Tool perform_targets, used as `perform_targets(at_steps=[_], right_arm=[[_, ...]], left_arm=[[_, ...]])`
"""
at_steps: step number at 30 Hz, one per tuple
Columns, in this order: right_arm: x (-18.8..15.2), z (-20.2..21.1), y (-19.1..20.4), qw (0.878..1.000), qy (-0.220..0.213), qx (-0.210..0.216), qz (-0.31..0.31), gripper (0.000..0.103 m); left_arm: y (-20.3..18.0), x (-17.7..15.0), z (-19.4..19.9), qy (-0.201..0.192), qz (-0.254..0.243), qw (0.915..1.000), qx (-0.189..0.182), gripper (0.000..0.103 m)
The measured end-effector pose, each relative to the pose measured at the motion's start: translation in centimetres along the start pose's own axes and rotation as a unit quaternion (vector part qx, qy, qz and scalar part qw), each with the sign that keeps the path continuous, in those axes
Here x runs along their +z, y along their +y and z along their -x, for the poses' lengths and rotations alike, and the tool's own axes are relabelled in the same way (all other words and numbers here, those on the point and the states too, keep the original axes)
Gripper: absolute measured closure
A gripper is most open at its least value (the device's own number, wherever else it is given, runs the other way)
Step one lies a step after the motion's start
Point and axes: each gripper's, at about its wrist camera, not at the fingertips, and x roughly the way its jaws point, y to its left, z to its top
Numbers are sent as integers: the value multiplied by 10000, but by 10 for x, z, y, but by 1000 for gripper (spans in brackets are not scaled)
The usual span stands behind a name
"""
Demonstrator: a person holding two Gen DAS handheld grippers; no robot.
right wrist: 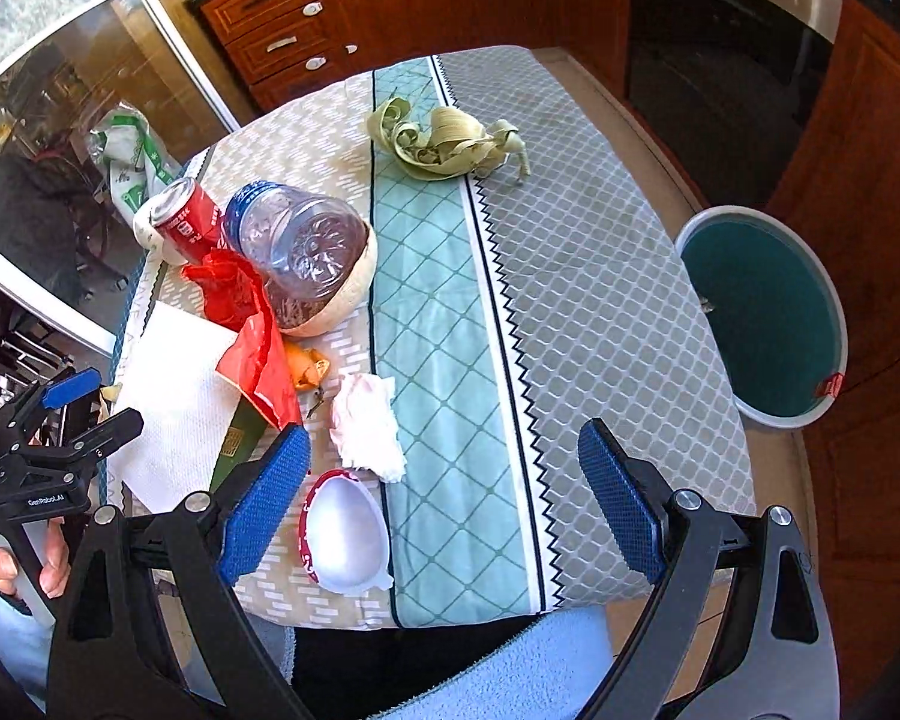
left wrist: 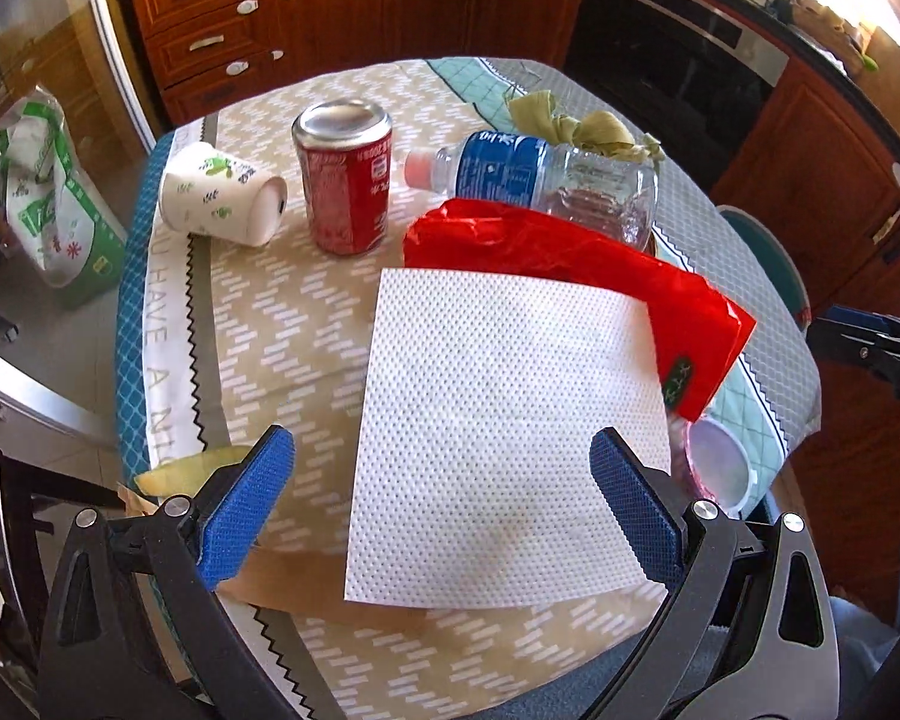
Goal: Collect trash
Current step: 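Move both open tools back over the table, then grasp the white paper towel with the left tool while the right tool grasps the red plastic bag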
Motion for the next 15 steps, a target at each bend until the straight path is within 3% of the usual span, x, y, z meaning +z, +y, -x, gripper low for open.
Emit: perform_targets(at_steps=[9, 15], right_arm=[[-6, -16, 29, 9994, 247, -14, 235, 16], [-6, -23, 41, 9988, 327, 17, 377, 16]], left_arm=[[1, -16, -17, 211, 74, 9985, -500, 4], [-17, -21, -15, 63, -207, 9988, -449, 4]])
